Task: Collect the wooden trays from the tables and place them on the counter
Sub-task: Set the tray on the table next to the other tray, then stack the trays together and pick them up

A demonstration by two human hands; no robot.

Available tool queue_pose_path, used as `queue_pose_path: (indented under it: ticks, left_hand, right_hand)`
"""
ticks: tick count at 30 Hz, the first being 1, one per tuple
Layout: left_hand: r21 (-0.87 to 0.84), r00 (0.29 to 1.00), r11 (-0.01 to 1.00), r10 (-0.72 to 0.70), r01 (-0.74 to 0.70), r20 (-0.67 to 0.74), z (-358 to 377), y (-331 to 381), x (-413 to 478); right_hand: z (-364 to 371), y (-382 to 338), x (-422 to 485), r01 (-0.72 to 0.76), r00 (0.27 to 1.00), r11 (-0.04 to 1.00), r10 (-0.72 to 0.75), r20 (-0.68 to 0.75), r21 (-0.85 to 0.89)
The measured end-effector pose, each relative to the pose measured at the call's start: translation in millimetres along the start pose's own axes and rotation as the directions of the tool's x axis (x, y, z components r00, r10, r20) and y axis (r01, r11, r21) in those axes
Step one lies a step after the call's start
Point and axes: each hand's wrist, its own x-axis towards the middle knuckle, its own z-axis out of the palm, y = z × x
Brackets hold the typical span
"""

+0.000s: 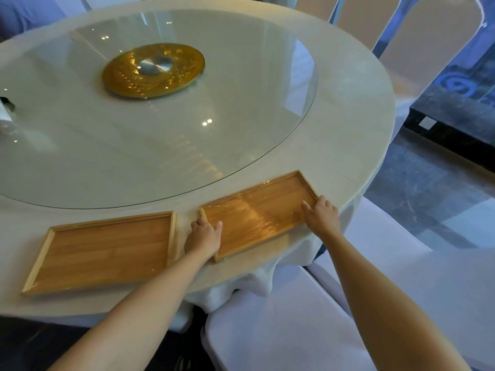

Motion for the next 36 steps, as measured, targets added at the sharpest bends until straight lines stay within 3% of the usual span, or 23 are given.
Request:
queue_pose_path:
  ticks: [10,16,19,26,32,36]
  left_hand:
    - [-0.068,0.986,0.991,0.109,-0.119,-0.126,-14.3,-5.0,8.7]
    - [-0.072,0.961,0.973,0.201,-0.218,-0.191,-47.9,-15.1,19.3]
    - [-0.098,0.950,0.967,0.209,-0.237,-0.232,-69.1,-29.1,23.8]
    - [-0.134,0.928,0.965,0.171,-0.226,-0.331,-138.3,-93.2,40.8]
    - [-0.171,0.932,0.963,0.144,-0.209,-0.332,-184.5,-167.6,45.2]
    - [-0.172,0.945,0.971,0.108,-0.167,-0.307,-199.3,-216.3,49.5]
  right_hand:
    - [0.2,-3.0,0.3,-0.164,0.985,0.966,0.172,-0.025,0.201]
    - [-1.7,-19.1,-12.4,-0.319,0.946,0.827,0.309,0.101,0.464]
    - [-0.7,-41.8,-19.3,-0.286,0.957,0.820,0.274,0.098,0.496]
    - [23.4,-112.2,-43.0,-0.056,0.998,0.876,0.058,0.010,0.479]
    - [73.1,-160.9,-75.0,0.014,0.998,0.925,-0.039,0.058,0.380]
    - [109.3,-181.3,-98.7,0.113,0.984,0.970,-0.140,0.111,0.217]
